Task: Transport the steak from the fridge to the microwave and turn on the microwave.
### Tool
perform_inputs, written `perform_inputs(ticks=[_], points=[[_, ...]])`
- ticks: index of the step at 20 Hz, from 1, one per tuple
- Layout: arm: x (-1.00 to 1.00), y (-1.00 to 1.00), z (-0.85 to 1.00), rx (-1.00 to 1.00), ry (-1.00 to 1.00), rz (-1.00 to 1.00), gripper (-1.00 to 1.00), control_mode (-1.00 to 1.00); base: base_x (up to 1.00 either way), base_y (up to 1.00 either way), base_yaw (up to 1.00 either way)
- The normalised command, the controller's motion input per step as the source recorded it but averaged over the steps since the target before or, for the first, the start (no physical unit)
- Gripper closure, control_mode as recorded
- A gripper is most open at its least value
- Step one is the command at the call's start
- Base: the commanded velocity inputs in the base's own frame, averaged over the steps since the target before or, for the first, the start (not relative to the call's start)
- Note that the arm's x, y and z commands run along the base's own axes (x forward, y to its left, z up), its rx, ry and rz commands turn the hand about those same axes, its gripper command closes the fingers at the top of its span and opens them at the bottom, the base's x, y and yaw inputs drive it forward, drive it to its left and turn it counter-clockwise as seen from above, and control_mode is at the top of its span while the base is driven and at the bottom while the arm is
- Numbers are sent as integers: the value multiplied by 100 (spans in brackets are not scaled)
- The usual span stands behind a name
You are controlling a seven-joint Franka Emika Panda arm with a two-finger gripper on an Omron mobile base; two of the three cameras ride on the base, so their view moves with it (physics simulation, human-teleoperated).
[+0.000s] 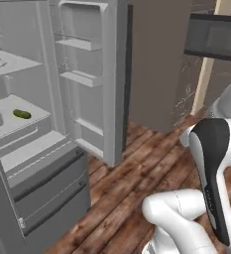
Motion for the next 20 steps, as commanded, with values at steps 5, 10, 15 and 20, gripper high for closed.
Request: perform_inputs(ticks=[5, 10, 15, 20], points=[[0, 0, 0, 0, 0, 0, 100, 100, 0, -58, -46], [0, 0, 0, 0, 0, 0, 100, 100, 0, -87, -12], [0, 0, 0, 0, 0, 0, 100, 100, 15, -98, 8], [0, 0, 0, 0, 0, 0, 100, 100, 46, -59, 6]])
